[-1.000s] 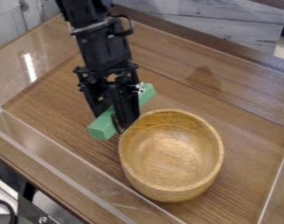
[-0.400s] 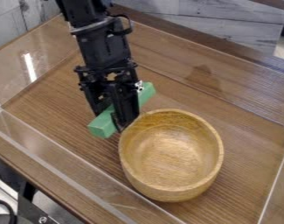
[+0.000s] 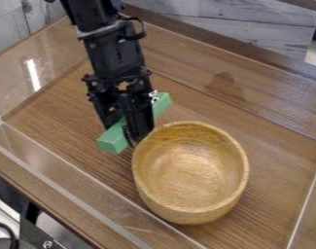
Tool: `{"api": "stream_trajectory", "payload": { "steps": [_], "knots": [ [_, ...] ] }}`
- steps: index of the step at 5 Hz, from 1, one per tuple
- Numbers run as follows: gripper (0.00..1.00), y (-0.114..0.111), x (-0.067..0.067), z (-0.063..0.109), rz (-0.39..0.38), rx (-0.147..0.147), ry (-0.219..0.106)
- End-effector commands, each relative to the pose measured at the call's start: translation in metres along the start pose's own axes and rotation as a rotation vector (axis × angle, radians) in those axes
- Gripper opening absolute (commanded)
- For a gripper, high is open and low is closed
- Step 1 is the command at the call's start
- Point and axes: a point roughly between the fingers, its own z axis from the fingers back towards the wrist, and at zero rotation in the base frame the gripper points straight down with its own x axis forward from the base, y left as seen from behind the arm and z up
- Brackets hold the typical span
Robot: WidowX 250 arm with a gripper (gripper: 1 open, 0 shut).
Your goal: Remove the green block from inside the brown bowl and put it on the table
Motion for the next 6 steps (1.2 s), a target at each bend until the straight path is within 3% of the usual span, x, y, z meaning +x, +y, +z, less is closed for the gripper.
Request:
{"api": "stream_trajectory", "payload": {
  "steps": [1,6],
  "knots": [
    [0.00,0.0018,0.0079,0.0117,-0.012,0.010,-0.045],
    [0.00,0.0057,0.0108,0.0107,-0.017,-0.007,-0.039]
  ]
}}
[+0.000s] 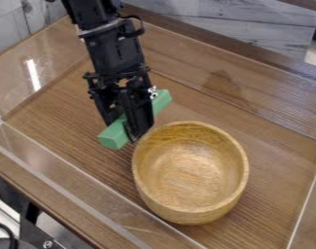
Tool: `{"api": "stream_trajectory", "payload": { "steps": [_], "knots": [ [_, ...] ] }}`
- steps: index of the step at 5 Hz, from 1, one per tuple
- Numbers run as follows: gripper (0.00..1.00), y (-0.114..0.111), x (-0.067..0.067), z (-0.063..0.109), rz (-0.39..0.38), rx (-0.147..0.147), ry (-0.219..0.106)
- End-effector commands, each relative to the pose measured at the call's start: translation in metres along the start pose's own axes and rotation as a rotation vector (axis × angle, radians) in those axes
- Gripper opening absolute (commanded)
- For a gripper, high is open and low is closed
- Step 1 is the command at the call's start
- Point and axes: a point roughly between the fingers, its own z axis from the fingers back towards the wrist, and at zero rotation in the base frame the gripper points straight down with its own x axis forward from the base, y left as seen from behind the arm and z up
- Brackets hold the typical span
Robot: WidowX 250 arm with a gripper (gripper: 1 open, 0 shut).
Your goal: Remove the green block from inside the brown bowl and put it on the table
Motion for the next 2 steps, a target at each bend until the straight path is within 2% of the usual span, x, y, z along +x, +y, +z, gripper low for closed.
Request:
{"api": "stream_trajectory", "payload": {
  "steps": [1,2],
  "knots": [
    [0.00,0.0015,0.0076,0.0127,-0.016,0.012,-0.045],
    [0.00,0.0022,0.0082,0.0126,-0.016,0.008,-0.043]
  ]
}}
